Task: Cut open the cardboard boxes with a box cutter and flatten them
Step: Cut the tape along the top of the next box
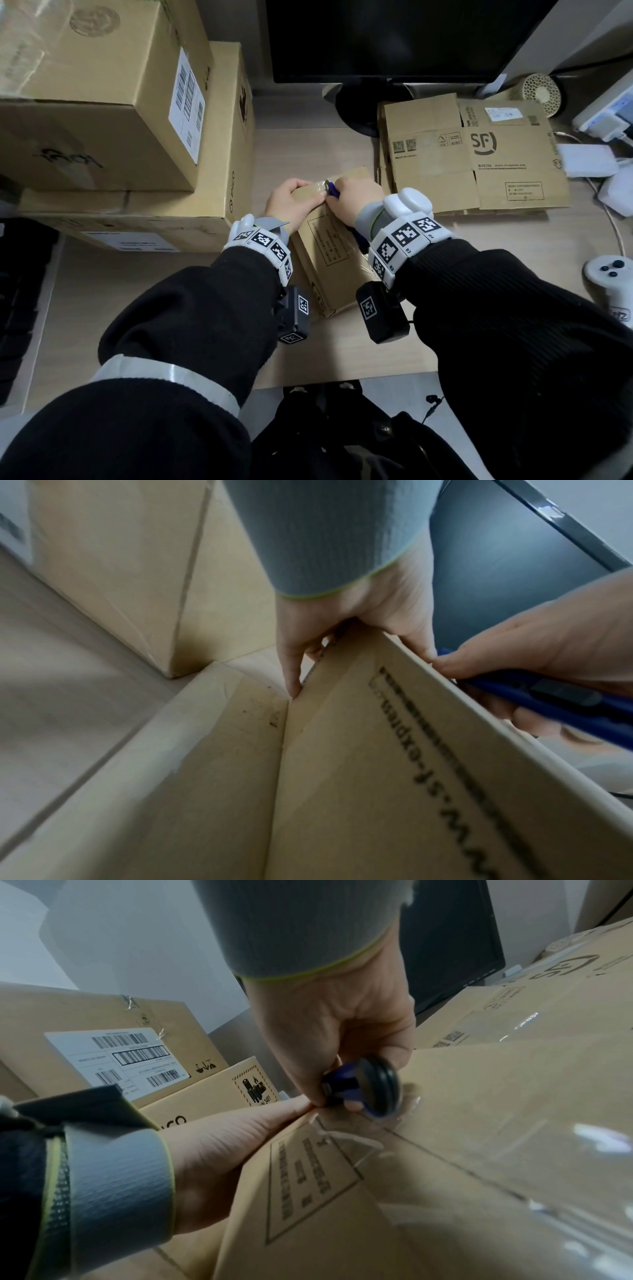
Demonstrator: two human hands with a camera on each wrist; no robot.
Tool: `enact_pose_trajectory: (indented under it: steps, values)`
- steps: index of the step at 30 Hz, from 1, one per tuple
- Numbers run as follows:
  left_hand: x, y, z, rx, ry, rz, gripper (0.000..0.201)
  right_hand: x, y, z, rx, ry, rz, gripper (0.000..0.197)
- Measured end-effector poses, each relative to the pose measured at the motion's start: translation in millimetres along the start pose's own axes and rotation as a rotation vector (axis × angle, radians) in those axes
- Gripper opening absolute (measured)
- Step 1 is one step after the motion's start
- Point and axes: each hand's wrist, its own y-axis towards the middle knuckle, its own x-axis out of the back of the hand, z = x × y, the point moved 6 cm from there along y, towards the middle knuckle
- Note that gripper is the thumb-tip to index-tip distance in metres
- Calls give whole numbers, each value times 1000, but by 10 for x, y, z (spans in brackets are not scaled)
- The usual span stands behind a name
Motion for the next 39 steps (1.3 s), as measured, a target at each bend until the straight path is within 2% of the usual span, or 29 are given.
enact_pose_trajectory:
  steps: [4, 8, 18, 29, 39]
  values:
    - [-1, -13, 1, -6, -4, -6, 20, -8, -7, -13, 1, 13, 33, 26]
    - [6, -23, 4, -9, 15, -16, 21, -47, -18, -32, -31, 46, 36, 18]
    - [4, -34, 4, -14, 52, -44, 26, -109, -77, -81, -35, 0, 90, 23]
    - [-9, -24, 9, -29, 81, -44, 29, -177, -179, -165, -73, 37, 64, 38]
    - [-23, -26, -31, -75, 114, -17, 32, -247, -328, -235, -70, 56, 48, 30]
